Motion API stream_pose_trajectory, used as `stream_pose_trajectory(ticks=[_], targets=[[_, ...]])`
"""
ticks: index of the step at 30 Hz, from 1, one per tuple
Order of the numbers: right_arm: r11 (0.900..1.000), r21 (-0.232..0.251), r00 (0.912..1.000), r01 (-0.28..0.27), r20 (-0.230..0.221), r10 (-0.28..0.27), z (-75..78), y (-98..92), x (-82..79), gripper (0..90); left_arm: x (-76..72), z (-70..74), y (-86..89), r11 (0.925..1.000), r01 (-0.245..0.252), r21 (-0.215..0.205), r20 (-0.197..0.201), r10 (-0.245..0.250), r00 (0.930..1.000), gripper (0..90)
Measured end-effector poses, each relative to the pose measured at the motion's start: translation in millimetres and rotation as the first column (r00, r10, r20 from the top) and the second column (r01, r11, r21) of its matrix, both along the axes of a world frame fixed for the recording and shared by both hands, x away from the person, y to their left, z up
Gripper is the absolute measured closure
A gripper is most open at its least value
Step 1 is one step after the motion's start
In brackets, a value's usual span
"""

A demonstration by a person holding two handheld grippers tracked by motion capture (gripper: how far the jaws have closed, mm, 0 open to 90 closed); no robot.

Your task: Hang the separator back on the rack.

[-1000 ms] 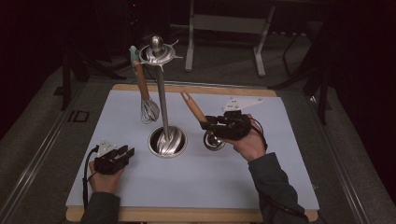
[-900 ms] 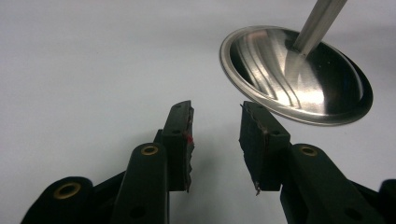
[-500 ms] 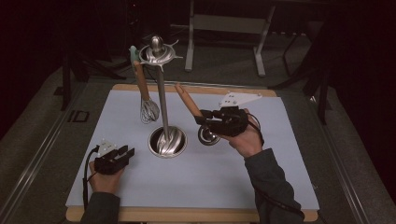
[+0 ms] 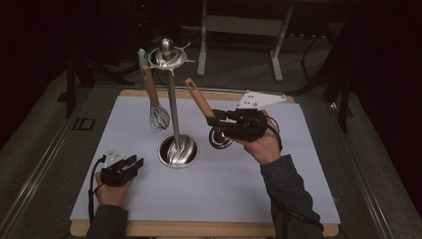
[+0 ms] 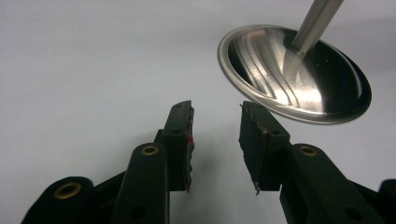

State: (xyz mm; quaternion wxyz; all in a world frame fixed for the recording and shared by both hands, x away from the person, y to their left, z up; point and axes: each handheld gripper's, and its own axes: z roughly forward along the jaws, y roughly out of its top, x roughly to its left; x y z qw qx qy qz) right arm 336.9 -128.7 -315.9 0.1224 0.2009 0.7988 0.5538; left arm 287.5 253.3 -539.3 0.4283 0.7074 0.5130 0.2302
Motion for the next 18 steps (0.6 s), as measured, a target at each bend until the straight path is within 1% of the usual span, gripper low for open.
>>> stream_pose_trajectory(ticks=[7, 18], targets=[[1.000, 0.017, 0.9998, -0.003, 0.019, 0.002, 8.4, 1.4, -1.1, 70.4, -0.2, 0.1, 0.0, 1.0000, 0.001, 0.000, 0.001, -0.001, 1.0000, 64.4], [0.999, 0.049, 0.9983, -0.013, 0.057, 0.010, 21.2, 2.1, -7.2, 70.3, -0.3, 0.0, 0.0, 1.0000, 0.001, -0.002, 0.000, -0.001, 1.0000, 64.4]])
